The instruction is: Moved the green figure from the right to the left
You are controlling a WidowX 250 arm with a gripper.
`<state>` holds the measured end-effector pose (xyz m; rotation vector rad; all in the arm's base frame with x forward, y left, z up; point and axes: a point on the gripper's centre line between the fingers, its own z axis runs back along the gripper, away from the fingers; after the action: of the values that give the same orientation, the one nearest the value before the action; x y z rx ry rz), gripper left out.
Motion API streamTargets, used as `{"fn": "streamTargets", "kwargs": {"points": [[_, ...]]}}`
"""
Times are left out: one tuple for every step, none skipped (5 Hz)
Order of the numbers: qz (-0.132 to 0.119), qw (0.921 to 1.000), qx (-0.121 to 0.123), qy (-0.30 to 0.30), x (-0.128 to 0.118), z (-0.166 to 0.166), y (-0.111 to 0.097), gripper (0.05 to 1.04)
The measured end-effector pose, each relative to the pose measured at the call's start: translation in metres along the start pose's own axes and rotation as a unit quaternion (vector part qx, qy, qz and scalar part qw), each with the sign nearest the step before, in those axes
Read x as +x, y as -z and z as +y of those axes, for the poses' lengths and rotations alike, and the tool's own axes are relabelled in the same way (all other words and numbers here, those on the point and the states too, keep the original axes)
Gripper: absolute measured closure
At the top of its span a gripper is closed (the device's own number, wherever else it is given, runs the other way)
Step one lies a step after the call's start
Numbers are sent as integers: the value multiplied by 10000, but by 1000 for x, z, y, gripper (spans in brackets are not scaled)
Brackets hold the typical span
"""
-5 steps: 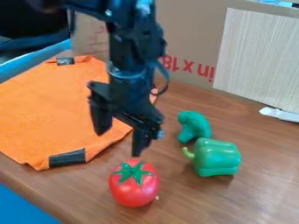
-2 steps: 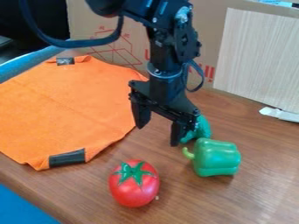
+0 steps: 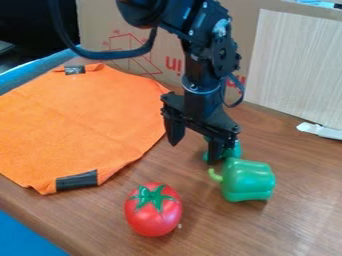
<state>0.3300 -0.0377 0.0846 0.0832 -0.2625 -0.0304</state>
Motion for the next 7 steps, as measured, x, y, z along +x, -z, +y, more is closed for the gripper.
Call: {"fn": "streamTargets", "kwargs": {"points": [[-246,9996,-160,45,4,-4,4,83],[-411,9989,-211,-4,8,-4,6,83],[-351,9992,-198,-69,8,-4,11,83],[-292,9995,-122,-87,9,-4,22,83],[-213,9997,-31,-70,13,-6,31,83],[-256,9996,-2,-116,22,-7,34,140],[-208,9995,-3,-238,27,-9,36,410]]}}
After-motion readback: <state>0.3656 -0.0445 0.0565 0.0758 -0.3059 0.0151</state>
